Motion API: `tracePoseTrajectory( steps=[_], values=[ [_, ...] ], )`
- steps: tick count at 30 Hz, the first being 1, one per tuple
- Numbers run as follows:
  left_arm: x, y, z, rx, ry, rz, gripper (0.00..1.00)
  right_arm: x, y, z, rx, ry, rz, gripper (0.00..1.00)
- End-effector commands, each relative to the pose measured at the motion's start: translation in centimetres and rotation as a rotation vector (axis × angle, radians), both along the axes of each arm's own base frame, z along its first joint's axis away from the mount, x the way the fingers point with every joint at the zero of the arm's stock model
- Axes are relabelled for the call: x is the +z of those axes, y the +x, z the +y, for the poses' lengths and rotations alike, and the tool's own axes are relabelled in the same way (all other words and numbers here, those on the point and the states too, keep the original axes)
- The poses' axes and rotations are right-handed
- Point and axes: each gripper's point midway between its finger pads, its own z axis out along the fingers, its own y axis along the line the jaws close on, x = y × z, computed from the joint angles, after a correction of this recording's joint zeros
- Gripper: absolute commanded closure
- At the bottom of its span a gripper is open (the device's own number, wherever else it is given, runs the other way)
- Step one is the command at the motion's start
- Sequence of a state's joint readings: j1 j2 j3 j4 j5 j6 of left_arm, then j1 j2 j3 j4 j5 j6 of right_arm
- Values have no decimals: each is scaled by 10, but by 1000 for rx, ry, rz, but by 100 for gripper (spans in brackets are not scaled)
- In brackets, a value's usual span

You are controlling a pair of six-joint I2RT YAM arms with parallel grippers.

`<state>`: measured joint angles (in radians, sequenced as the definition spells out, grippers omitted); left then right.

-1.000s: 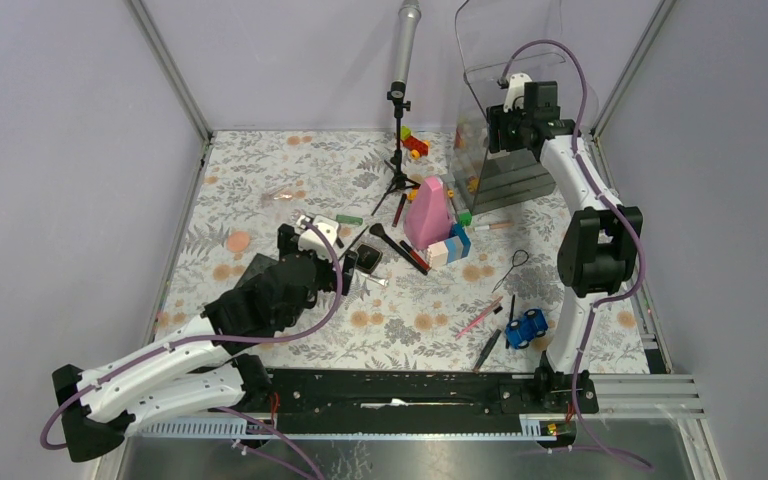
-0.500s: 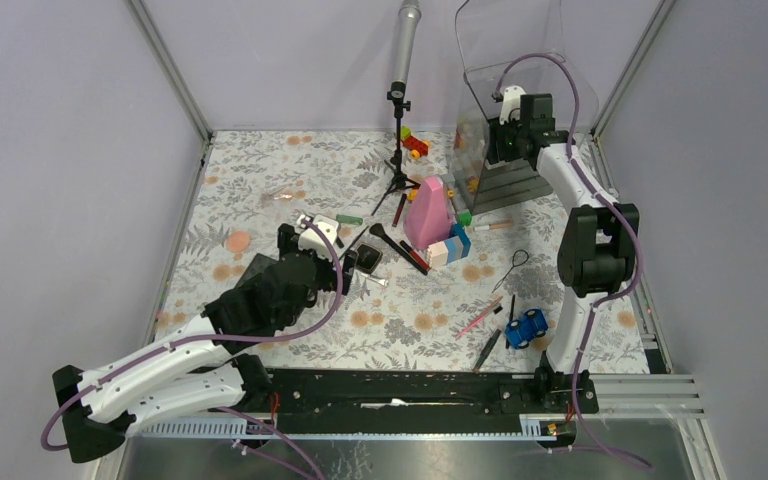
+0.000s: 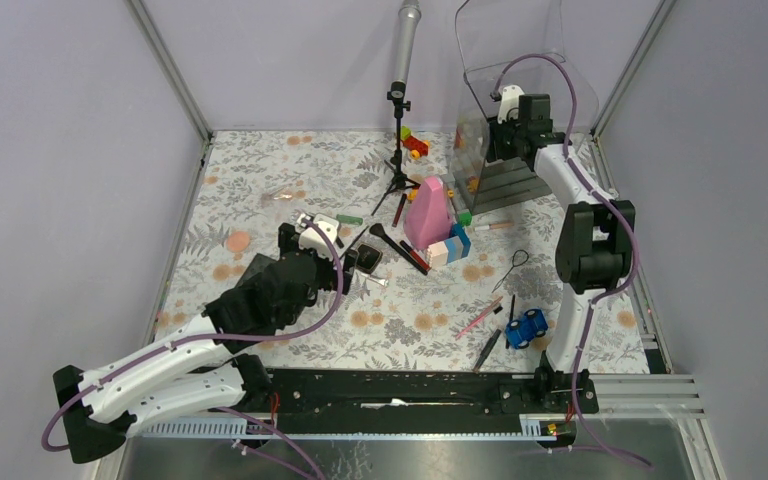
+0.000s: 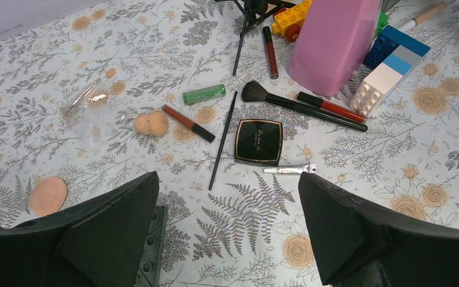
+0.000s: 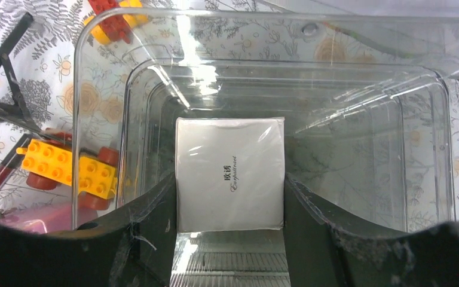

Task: Organize the makeup
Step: Place the makeup in the storage box.

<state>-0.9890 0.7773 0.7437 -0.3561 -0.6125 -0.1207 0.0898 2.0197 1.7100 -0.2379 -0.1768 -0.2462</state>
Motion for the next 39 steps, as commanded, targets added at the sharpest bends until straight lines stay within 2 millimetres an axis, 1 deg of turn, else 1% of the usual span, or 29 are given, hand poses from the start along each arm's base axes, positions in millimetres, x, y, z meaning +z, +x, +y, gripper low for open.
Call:
tracePoseTrajectory(
  steps=[1,4,16,23,29,37,39],
  values=[
    [9,4,-5,-4,-37,-27,1,14,18,16,27,49,-58,84],
    [9,5,-5,-2,-39,-28,1,13,20,21,33,65,-55,83],
    [9,5,-6,-7,-41,-24,1,11,18,45,69,96,-50,76],
    [8,5,-6,-7,-41,-22,1,7,20,49,66,98,-44,71],
    [7,6,-7,-10,-41,-19,1,9,20,50,64,100,-46,57],
    [8,6,-6,-8,-42,-19,1,19,22,49,57,108,-65,43],
    [7,6,-5,-7,-40,-18,1,21,22,49,51,111,-67,35]
  ],
)
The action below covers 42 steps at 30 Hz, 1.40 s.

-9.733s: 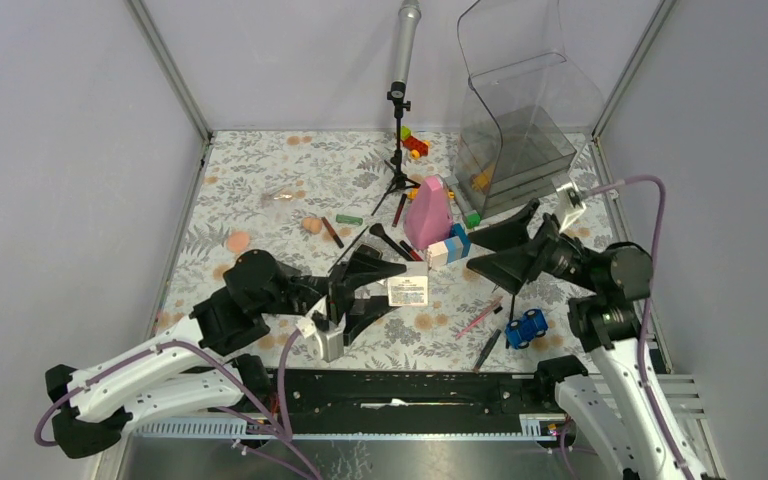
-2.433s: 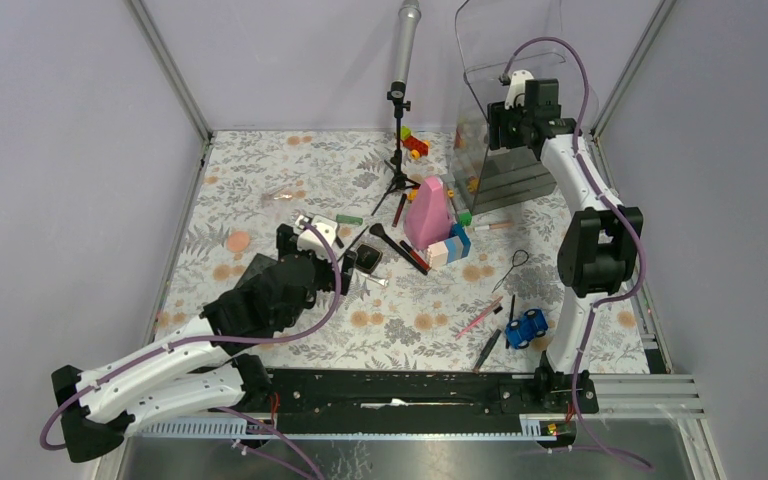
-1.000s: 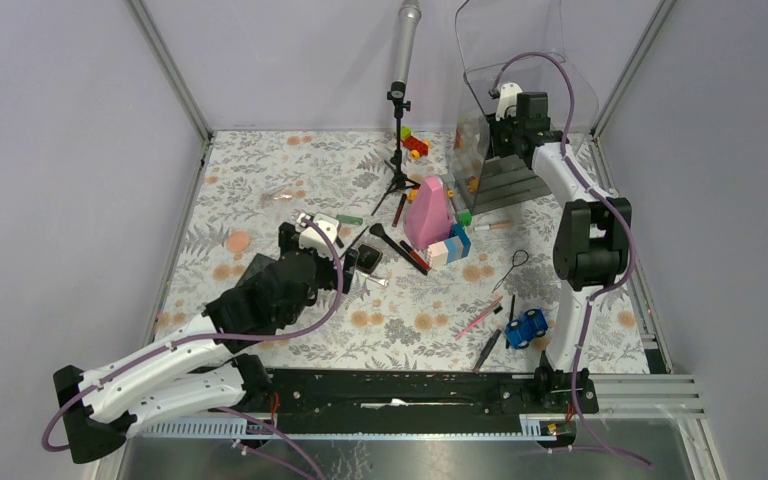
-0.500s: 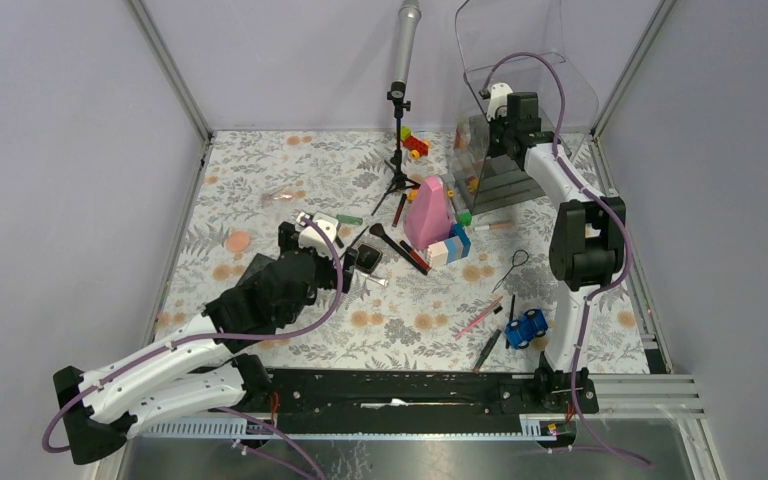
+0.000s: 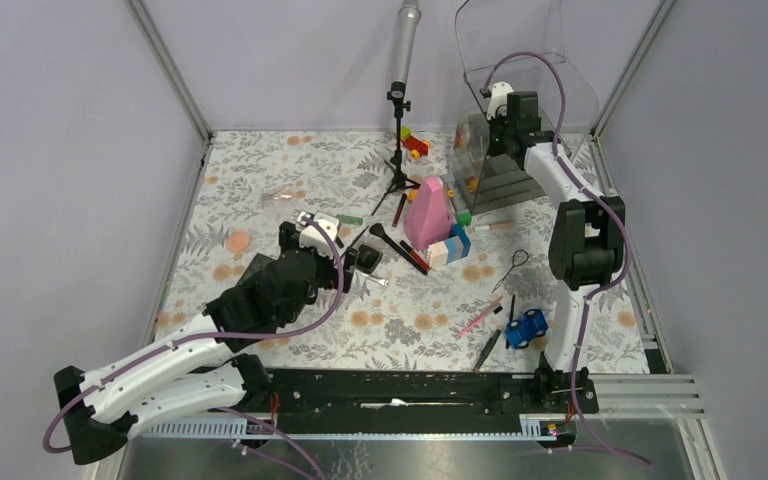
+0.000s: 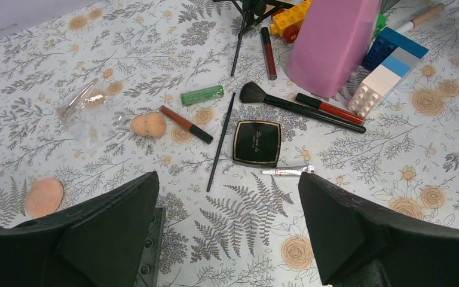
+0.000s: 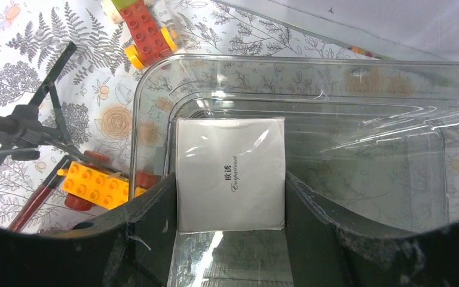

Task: Organize the makeup
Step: Place the makeup in the storage box.

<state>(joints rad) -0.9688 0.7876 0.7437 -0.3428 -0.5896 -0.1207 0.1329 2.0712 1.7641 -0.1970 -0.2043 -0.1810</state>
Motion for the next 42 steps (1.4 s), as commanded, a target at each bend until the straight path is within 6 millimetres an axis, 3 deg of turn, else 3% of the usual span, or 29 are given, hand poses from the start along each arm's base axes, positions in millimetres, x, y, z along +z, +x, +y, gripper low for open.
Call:
tracePoseTrajectory(
  steps=[1,5,10,27,35,42],
  values=[
    [8,3,-4,-6,-35,-24,1,21,9,15,22,43,-47,33],
    [8,3,-3,-4,-33,-25,1,28,9,16,23,48,-57,22],
    [8,3,-3,-3,-33,-22,1,41,9,11,7,30,-87,16],
    [11,4,-1,4,-42,-23,1,107,-7,-12,-59,-39,-211,14],
    [13,3,0,4,-49,-26,1,121,-22,-18,-86,-21,-219,13],
    [20,2,-2,-3,-79,-31,1,133,-45,-50,-276,-8,-258,13]
  ],
)
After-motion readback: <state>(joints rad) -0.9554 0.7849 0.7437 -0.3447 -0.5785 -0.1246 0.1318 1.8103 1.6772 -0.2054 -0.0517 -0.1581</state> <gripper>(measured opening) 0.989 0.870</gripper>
